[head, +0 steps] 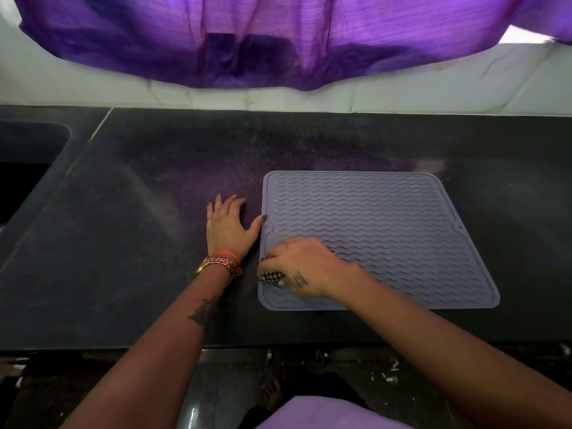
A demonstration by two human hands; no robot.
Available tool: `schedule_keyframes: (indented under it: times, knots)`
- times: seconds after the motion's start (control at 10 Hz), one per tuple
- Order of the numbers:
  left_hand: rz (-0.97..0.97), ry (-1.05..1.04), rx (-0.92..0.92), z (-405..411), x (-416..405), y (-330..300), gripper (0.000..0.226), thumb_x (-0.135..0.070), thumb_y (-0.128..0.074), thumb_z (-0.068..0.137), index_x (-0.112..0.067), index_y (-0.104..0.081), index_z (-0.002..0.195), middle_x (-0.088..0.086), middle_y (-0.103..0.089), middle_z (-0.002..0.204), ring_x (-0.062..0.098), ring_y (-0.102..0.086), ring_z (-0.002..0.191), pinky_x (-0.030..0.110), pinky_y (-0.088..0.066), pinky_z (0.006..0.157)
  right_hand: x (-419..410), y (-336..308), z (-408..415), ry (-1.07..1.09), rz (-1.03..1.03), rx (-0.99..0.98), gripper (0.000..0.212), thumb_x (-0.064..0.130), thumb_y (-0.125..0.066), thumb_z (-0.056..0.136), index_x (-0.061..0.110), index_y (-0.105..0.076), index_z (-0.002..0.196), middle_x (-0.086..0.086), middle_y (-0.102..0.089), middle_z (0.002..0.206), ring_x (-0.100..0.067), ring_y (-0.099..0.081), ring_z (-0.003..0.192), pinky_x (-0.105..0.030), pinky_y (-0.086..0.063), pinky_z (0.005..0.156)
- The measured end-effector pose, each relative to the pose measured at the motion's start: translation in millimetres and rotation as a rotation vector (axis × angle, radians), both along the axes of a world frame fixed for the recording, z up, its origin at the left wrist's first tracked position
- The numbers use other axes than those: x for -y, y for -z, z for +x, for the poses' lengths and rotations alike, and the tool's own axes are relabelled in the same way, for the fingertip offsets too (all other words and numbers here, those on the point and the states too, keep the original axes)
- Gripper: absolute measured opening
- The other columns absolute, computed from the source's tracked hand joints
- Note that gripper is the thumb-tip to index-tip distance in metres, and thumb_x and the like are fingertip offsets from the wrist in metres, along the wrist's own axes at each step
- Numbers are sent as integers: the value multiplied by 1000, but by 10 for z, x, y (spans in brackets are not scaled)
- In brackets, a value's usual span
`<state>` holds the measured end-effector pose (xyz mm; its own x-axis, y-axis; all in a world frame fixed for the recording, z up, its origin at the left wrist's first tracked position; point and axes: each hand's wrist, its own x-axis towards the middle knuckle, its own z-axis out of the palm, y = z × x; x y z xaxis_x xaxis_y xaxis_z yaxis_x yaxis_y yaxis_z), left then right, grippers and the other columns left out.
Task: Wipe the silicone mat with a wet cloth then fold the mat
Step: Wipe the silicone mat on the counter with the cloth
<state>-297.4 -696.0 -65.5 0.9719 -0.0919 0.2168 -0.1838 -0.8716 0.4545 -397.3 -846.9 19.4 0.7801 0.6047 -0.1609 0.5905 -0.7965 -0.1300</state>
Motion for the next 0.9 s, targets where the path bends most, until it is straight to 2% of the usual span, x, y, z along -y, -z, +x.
schedule_keyframes:
  times: [0.1,0.2,0.3,0.4,0.5,0.6,0.7,0.8,0.9]
  knots:
    - [-3,0,1,8,-6,12,59,-54,-54,83,-15,-50,128,6,-43,144,29,-21,141,42,-4,118,178,-43,1,56,120,-225,45,27,-63,84,41,-49,124,7,-58,122,-16,-51,113,-39,-44,92]
    - [-12,-1,11,12,-4,27,58,-52,-56,83,-15,-51,127,7,-44,143,29,-21,141,42,-4,118,323,-29,131,269,291,-235,56,32,-63,83,40,-38,132,5,-56,129,-17,-50,117,-39,-41,95]
    - [-19,-1,24,8,0,32,56,-50,-57,82,-15,-52,125,7,-45,142,30,-22,141,42,-4,118,253,73,261,378,223,-127,61,39,-65,81,29,-38,135,1,-52,132,-22,-49,119,-36,-39,93]
    - [-14,-1,26,6,-2,30,56,-50,-57,82,-14,-52,126,8,-45,142,30,-23,141,42,-5,118,124,174,298,367,163,-133,56,41,-64,81,22,-47,130,-1,-49,123,-23,-51,111,-33,-41,85]
    - [-10,-1,23,4,-6,26,57,-49,-57,83,-14,-52,126,8,-45,142,30,-22,141,42,-4,118,106,201,241,287,127,-104,52,41,-63,82,22,-49,129,-1,-47,120,-22,-51,106,-31,-39,79]
    - [-14,3,14,-1,-9,17,58,-51,-56,83,-14,-51,127,7,-44,143,29,-21,141,41,-3,118,116,209,111,196,122,-155,50,42,-64,81,23,-51,126,0,-47,117,-20,-50,101,-31,-40,78]
    - [-11,1,10,3,-9,14,58,-52,-55,83,-15,-51,128,6,-43,144,29,-20,142,41,-3,118,184,109,112,164,179,-242,46,41,-66,79,25,-55,121,1,-54,114,-18,-52,102,-33,-43,81]
    - [-1,2,6,3,-5,15,58,-51,-55,83,-15,-50,129,6,-42,144,29,-20,142,42,-3,118,204,46,165,317,326,-148,46,40,-65,80,28,-52,122,2,-61,119,-18,-54,108,-34,-42,88]
    - [3,0,5,0,-7,18,58,-51,-55,83,-15,-50,128,6,-43,144,28,-20,142,42,-3,118,74,147,93,329,230,-38,44,37,-62,83,25,-47,122,0,-60,118,-22,-54,108,-37,-45,89]
